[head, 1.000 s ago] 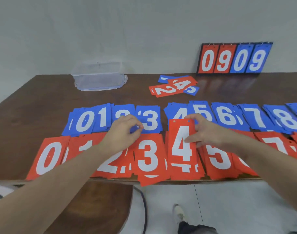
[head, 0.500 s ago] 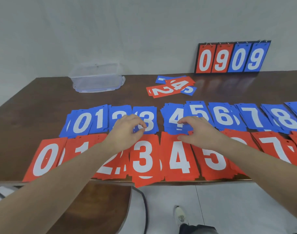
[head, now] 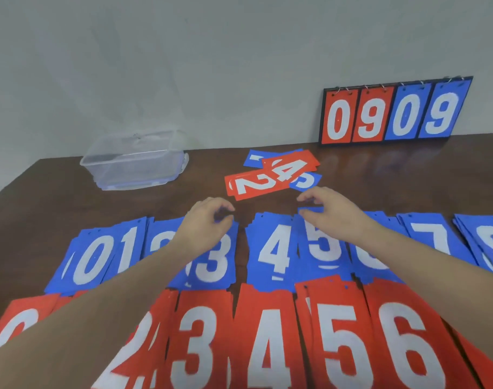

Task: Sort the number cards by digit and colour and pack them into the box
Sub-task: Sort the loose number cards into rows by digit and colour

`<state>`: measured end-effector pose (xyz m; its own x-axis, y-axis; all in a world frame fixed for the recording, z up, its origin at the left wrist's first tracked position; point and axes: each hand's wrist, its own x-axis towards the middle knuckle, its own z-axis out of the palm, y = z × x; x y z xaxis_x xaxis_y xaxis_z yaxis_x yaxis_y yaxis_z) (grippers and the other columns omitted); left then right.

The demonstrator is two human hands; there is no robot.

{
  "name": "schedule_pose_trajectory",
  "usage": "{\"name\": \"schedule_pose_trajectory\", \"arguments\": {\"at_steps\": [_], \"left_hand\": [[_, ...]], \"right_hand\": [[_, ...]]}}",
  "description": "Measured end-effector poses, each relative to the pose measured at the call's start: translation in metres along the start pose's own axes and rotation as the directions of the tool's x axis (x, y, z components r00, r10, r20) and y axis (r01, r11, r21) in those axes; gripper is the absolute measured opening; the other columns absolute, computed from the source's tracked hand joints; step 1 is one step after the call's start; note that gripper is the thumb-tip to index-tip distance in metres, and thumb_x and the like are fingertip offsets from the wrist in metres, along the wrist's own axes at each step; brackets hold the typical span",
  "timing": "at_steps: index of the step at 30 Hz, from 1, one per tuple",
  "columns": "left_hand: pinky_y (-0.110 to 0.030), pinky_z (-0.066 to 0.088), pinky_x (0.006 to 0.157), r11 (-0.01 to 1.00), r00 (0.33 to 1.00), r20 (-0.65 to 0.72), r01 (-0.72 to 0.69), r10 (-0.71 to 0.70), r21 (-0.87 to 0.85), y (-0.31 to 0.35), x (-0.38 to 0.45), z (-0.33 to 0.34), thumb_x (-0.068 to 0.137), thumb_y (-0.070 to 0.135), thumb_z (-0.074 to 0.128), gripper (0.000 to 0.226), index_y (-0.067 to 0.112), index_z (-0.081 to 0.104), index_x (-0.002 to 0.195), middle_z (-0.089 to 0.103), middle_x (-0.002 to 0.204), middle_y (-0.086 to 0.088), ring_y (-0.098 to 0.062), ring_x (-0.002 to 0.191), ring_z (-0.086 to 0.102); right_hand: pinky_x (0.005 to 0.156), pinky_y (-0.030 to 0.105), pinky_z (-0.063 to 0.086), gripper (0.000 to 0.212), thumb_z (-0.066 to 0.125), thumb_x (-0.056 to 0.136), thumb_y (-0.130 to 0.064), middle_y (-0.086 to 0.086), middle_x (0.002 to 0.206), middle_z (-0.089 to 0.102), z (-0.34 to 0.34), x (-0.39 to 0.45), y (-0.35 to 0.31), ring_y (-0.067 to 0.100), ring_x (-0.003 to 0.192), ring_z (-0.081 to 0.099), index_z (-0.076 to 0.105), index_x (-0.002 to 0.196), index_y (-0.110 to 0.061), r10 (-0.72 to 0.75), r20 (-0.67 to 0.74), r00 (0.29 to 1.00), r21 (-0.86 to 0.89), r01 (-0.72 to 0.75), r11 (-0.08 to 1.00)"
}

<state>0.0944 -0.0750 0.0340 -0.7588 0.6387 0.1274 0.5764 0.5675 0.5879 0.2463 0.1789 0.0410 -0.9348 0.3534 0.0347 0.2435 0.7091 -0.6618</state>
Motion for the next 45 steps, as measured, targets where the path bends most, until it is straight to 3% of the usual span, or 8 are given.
{"name": "schedule_pose_trajectory", "arguments": {"at_steps": [7, 17, 20, 23, 26, 31, 35, 45], "left_hand": [[-0.033, 0.041, 0.11, 0.993, 0.998, 0.059, 0.025, -0.032, 0.116, 0.016, 0.075, 0.022, 0.097, 0.028, 0.062, 0.044, 0.026, 0.049, 0.14, 0.052, 0.141, 0.004, -0.016, 0.13, 0.048], [-0.044, 0.02, 0.118, 0.88, 0.989, 0.137, -0.014, -0.058, 0.475, 0.003, 0.098, 0.037, 0.102, 0.053, 0.042, 0.044, 0.043, 0.043, 0.145, 0.036, 0.156, 0.018, -0.013, 0.145, 0.031], [-0.044, 0.029, 0.11, 0.836, 0.995, 0.069, 0.026, -0.076, 0.548, 0.0, 0.094, 0.031, 0.099, 0.058, 0.044, 0.044, 0.043, 0.048, 0.14, 0.045, 0.145, 0.016, -0.018, 0.134, 0.039], [-0.047, 0.032, 0.108, 0.852, 0.986, 0.052, 0.109, -0.158, 0.511, -0.007, 0.093, 0.026, 0.094, 0.065, 0.047, 0.048, 0.045, 0.048, 0.138, 0.045, 0.137, 0.012, -0.018, 0.129, 0.04], [-0.048, 0.024, 0.111, 0.884, 0.984, 0.027, 0.147, -0.177, 0.444, -0.009, 0.098, 0.025, 0.09, 0.068, 0.052, 0.057, 0.046, 0.043, 0.142, 0.039, 0.144, 0.013, -0.017, 0.135, 0.037], [-0.049, 0.008, 0.12, 0.866, 0.958, 0.041, 0.236, -0.283, 0.441, -0.015, 0.103, 0.036, 0.092, 0.073, 0.04, 0.079, 0.034, 0.022, 0.158, 0.011, 0.166, 0.014, -0.016, 0.152, 0.008], [-0.045, 0.006, 0.121, 0.869, 0.961, 0.051, 0.222, -0.272, 0.443, -0.017, 0.102, 0.036, 0.094, 0.072, 0.037, 0.074, 0.034, 0.025, 0.158, 0.018, 0.165, 0.016, -0.013, 0.152, 0.01], [-0.047, 0.014, 0.119, 0.91, 0.957, -0.031, 0.284, -0.288, 0.303, -0.007, 0.099, 0.033, 0.094, 0.064, 0.051, 0.059, 0.038, 0.046, 0.147, 0.036, 0.157, 0.015, -0.015, 0.147, 0.023]], "right_hand": [[0.109, 0.033, 0.037, 0.051, 0.061, 0.097, -0.031, -0.003, 0.148, 0.044, -0.011, 0.071, 0.04, 0.022, 0.135, 0.042, 0.047, 0.146, -0.028, -0.017, -0.018, 1.0, -0.14, 0.014, 0.99], [0.124, 0.055, -0.003, 0.056, 0.019, 0.102, -0.065, -0.008, 0.169, 0.012, 0.011, 0.134, 0.049, 0.022, 0.156, 0.002, 0.028, 0.155, -0.047, -0.048, 0.232, 0.971, -0.448, 0.15, 0.881], [0.122, 0.058, 0.001, 0.043, 0.035, 0.101, -0.06, -0.006, 0.155, 0.044, 0.002, 0.137, 0.058, 0.019, 0.149, 0.028, 0.063, 0.126, -0.04, -0.153, 0.145, 0.978, -0.352, 0.195, 0.915], [0.117, 0.048, 0.025, 0.033, 0.047, 0.091, -0.062, -0.008, 0.126, 0.063, -0.011, 0.137, 0.071, 0.017, 0.128, 0.051, 0.059, 0.089, -0.031, -0.195, 0.111, 0.974, -0.248, 0.217, 0.944], [0.112, 0.039, 0.033, 0.05, 0.057, 0.084, -0.068, -0.004, 0.136, 0.056, -0.017, 0.137, 0.082, 0.02, 0.131, 0.047, 0.059, 0.119, -0.031, -0.178, 0.048, 0.983, -0.313, 0.184, 0.932], [0.123, 0.053, -0.001, 0.109, 0.033, 0.074, -0.092, -0.005, 0.169, 0.012, -0.013, 0.139, 0.079, 0.022, 0.156, 0.003, 0.017, 0.16, -0.027, 0.043, 0.078, 0.996, -0.495, 0.002, 0.869], [0.124, 0.054, -0.003, 0.11, 0.02, 0.071, -0.093, -0.008, 0.169, 0.012, -0.012, 0.141, 0.08, 0.02, 0.156, 0.001, 0.018, 0.16, -0.029, 0.043, 0.105, 0.994, -0.528, 0.019, 0.849], [0.124, 0.052, 0.009, 0.077, 0.047, 0.087, -0.076, -0.009, 0.16, 0.035, -0.015, 0.133, 0.076, 0.017, 0.15, 0.023, 0.039, 0.152, -0.035, -0.06, 0.065, 0.996, -0.4, 0.081, 0.913]]}}
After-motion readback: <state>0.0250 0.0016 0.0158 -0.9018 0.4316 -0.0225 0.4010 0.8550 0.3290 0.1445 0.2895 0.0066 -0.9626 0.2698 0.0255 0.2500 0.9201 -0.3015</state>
